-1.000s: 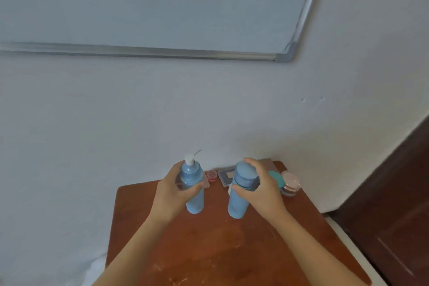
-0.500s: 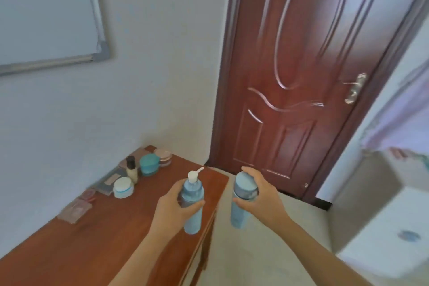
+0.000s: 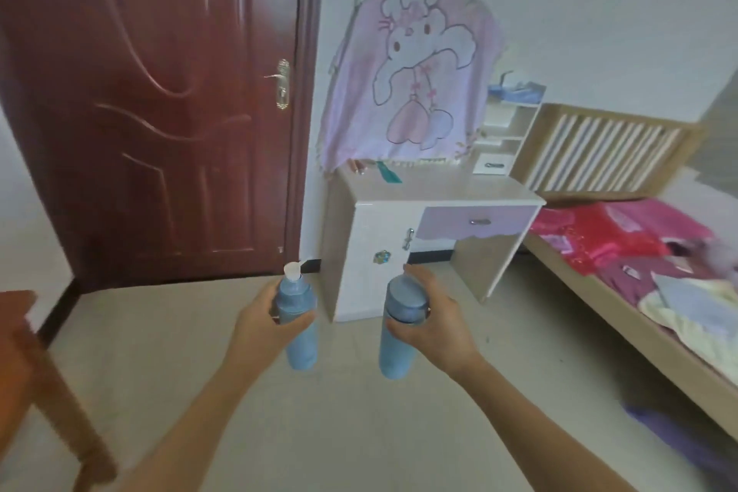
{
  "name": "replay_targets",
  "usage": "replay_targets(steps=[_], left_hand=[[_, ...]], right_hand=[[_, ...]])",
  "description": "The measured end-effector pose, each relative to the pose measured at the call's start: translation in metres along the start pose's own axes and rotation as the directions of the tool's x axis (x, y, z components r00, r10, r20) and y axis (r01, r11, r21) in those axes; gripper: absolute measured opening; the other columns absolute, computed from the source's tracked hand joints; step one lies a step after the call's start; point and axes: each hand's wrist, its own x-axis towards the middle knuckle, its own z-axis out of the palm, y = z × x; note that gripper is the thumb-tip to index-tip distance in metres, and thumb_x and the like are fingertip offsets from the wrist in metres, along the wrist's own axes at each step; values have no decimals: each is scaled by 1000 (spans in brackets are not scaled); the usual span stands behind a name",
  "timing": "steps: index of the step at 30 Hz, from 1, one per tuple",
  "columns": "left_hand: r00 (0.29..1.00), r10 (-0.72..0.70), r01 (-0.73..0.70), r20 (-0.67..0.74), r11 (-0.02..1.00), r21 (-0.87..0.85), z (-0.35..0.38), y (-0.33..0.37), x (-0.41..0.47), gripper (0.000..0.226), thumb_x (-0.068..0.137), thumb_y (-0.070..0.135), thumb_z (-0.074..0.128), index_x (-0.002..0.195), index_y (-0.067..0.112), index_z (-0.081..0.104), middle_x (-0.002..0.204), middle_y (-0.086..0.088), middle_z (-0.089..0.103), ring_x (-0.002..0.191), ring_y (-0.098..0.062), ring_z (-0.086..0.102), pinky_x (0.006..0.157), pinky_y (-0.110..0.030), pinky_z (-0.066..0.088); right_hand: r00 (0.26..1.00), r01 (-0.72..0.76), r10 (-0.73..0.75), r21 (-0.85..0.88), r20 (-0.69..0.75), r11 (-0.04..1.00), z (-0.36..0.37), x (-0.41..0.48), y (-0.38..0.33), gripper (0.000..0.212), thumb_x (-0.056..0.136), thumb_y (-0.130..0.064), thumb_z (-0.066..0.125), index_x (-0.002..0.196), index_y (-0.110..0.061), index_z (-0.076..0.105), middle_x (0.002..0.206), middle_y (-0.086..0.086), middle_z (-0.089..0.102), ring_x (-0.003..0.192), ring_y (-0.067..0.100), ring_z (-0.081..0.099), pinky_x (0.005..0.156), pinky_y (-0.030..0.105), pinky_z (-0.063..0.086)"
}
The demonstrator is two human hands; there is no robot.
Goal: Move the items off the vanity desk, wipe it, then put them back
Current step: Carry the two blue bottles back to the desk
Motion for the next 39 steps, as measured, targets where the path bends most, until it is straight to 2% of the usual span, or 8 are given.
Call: replay_targets(steps=[4, 9, 14, 19, 26, 31, 34, 39], left_hand=[[993, 2, 4, 114, 999, -54, 91, 16, 0, 42, 52, 36, 70, 91, 35, 55, 90, 4, 67, 77, -15, 63, 62, -14, 48], [972, 58, -41, 226, 996, -80, 158, 35, 23, 50, 44, 50, 65, 92, 40, 54, 89, 2, 66, 75, -15, 60, 69, -26, 49], [963, 84, -63, 256, 994, -88, 201, 42, 77, 47, 46, 46, 67, 91, 41, 54, 89, 1, 66, 74, -14, 58, 66, -20, 48], [953, 78, -60, 291, 996, -72, 249, 36, 156, 50, 43, 56, 61, 90, 40, 52, 89, 3, 64, 76, -17, 58, 70, -29, 48], [942, 96, -64, 320, 992, -108, 313, 41, 265, 41, 62, 26, 74, 92, 41, 50, 78, 13, 63, 68, 4, 57, 57, -4, 42], [936, 55, -30, 349, 997, -75, 358, 25, 310, 41, 66, 19, 76, 98, 33, 53, 81, 14, 63, 67, 12, 56, 57, -3, 42], [931, 33, -23, 363, 999, -32, 384, 16, 336, 43, 58, 31, 69, 96, 40, 51, 81, 21, 66, 70, 9, 57, 57, -3, 42], [944, 48, -59, 328, 998, 26, 441, 22, 400, 44, 65, 27, 76, 102, 29, 52, 85, 8, 62, 72, -5, 57, 59, -14, 43]], right_hand=[[994, -82, 79, -41, -69, 996, -65, -24, 46, 66, 70, -14, 78, 110, -45, 35, 97, -24, 50, 87, 8, 53, 63, 1, 40], [978, -147, 139, -40, -154, 988, -109, -18, 88, 66, 68, -15, 79, 112, -42, 38, 102, -14, 54, 84, 0, 55, 65, 1, 41], [967, -162, 148, -54, -209, 985, -136, 20, 127, 68, 67, -17, 80, 104, -53, 34, 105, -11, 56, 91, 10, 57, 74, 16, 48], [956, -196, 177, -63, -233, 979, -168, 83, 161, 69, 67, -14, 80, 103, -53, 36, 98, -19, 54, 82, -5, 56, 68, 6, 44], [916, -257, 234, -30, -326, 966, -211, 173, 210, 66, 68, -10, 79, 103, -49, 38, 102, -23, 53, 89, 0, 56, 67, 4, 44], [885, -351, 329, -8, -328, 936, -227, 208, 262, 66, 68, -15, 79, 103, -50, 37, 98, -20, 55, 85, 2, 57, 65, 7, 46], [887, -374, 351, -21, -301, 927, -241, 236, 293, 67, 67, -16, 80, 102, -52, 36, 95, -21, 55, 81, 0, 57, 63, 6, 45], [913, -299, 288, 5, -291, 954, -280, 304, 341, 68, 67, -14, 80, 103, -53, 37, 98, -21, 56, 85, -2, 57, 67, 6, 46]])
